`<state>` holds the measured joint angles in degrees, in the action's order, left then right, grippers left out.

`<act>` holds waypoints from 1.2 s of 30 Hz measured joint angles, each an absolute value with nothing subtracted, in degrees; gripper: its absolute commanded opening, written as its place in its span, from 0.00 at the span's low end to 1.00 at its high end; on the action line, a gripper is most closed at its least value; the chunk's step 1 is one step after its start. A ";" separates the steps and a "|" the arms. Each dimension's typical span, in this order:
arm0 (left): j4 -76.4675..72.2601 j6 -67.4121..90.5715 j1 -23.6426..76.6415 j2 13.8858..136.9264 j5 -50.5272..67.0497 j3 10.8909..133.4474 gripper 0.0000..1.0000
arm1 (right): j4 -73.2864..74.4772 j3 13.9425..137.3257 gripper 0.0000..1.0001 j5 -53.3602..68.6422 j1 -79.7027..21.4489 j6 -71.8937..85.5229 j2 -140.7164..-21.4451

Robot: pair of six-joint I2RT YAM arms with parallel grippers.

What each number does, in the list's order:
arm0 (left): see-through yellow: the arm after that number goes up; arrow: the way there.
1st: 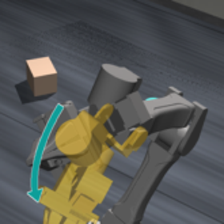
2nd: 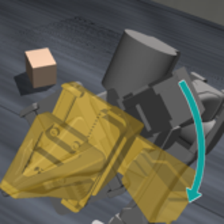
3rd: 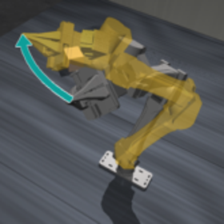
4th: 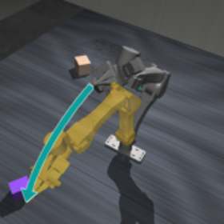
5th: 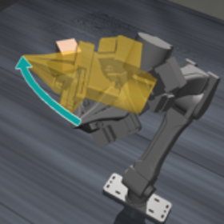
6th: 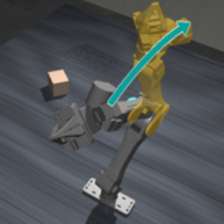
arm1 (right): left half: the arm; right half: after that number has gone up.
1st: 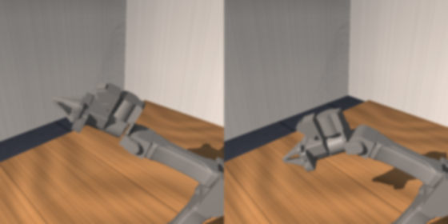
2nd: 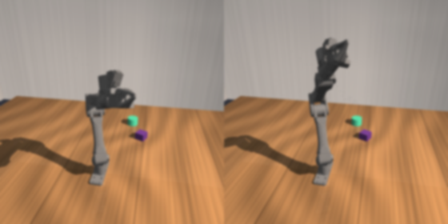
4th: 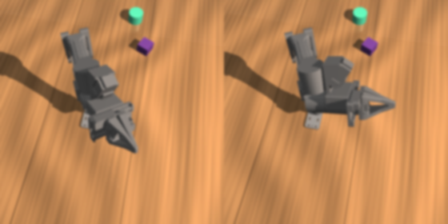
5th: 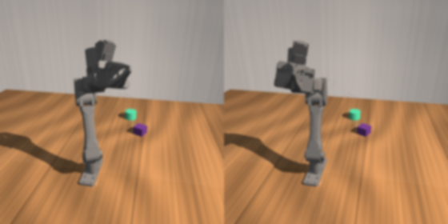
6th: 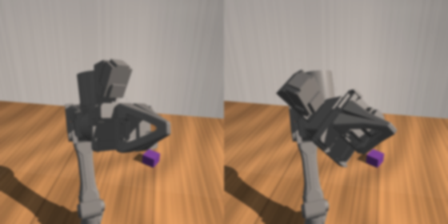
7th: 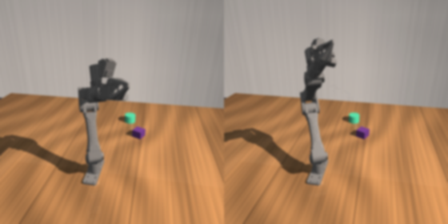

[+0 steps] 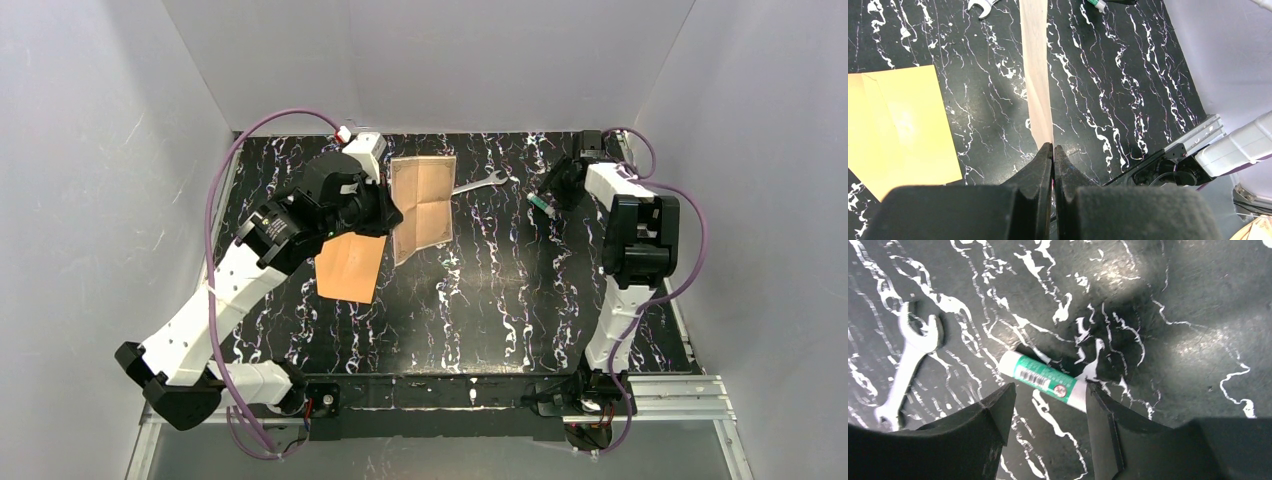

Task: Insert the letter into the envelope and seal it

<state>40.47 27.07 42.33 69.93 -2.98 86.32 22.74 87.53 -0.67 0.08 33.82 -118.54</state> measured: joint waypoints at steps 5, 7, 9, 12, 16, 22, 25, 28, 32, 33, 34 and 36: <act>40.56 26.57 42.33 69.38 -3.31 86.30 0.00 | 21.63 85.01 0.62 3.70 -0.67 36.56 -115.59; 40.66 26.30 42.33 69.28 -3.44 86.30 0.00 | 21.43 83.77 0.62 5.32 -1.08 37.41 -114.65; 40.84 25.91 42.33 69.12 -3.49 86.30 0.00 | 21.47 83.40 0.63 6.37 -1.43 37.76 -114.13; 40.93 24.86 42.33 68.82 -3.38 86.32 0.00 | 21.45 83.35 0.64 7.40 -1.98 37.34 -112.86; 41.39 21.34 42.30 68.45 -0.62 86.32 0.00 | 21.41 82.39 0.68 10.90 -2.33 34.46 -107.02; 44.23 10.50 42.26 68.23 11.27 87.31 0.00 | 18.00 81.60 0.88 27.44 -3.99 24.43 -92.23; 46.06 4.62 42.26 67.90 16.27 88.49 0.00 | 15.44 81.84 0.96 37.63 -7.88 19.38 -84.73; 47.29 -1.26 42.26 67.24 20.93 89.71 0.00 | 10.79 81.47 0.97 47.24 -12.60 17.69 -78.13; 48.23 -7.40 42.26 65.17 25.58 89.73 0.00 | 4.34 80.44 0.96 56.66 -17.39 19.64 -71.11; 48.38 -8.86 42.26 64.53 26.61 89.73 0.00 | 3.46 80.44 0.96 58.30 -18.48 19.92 -69.93; 48.45 -10.22 42.26 63.79 27.68 89.73 0.00 | 2.94 80.44 0.96 59.79 -19.59 20.12 -68.90; 48.47 -12.25 42.26 62.35 29.54 89.73 0.00 | 2.94 80.44 0.95 61.98 -21.37 20.40 -67.40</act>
<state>48.47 -12.25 42.26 62.35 29.54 89.73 2.94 80.44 61.98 -21.37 20.40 -67.40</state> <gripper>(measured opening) 0.007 0.962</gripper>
